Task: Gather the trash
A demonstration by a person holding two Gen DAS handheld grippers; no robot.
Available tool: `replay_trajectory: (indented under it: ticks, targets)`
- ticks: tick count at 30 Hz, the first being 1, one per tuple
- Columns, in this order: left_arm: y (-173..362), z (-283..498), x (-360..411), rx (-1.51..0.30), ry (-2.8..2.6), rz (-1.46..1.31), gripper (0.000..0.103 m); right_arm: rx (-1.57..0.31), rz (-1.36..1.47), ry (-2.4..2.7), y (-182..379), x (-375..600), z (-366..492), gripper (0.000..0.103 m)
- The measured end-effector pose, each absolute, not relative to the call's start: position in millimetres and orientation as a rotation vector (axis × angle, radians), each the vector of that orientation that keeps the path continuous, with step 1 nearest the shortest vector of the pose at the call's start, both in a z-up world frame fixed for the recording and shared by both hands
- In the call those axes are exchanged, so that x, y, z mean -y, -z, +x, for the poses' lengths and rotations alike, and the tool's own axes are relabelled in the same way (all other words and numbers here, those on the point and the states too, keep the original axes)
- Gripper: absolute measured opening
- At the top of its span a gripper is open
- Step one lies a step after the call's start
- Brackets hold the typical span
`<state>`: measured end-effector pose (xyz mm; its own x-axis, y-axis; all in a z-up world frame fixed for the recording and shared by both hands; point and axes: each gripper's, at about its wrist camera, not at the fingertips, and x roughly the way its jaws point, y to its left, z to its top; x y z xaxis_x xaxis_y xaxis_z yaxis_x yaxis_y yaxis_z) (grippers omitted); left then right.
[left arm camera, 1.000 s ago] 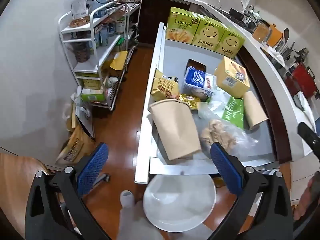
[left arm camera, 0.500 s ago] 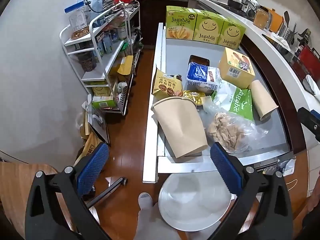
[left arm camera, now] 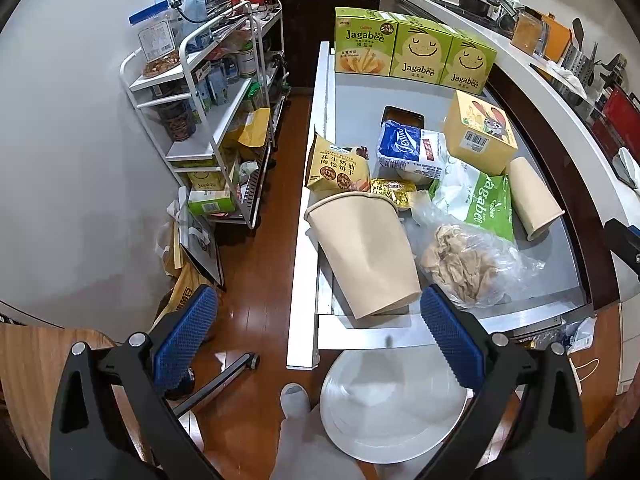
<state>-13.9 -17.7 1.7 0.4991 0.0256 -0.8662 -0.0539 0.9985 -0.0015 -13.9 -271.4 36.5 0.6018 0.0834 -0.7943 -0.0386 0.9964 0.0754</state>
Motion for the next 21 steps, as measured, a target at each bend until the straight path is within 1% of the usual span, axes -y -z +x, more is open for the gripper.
replay_trajectory:
  ticks: [21]
  targets:
    - [-1.6,-7.2,15.2,-1.036,-0.064,-0.049,0.102,-0.939,0.081,-0.07,-29.3,277.9,-8.6,0.099]
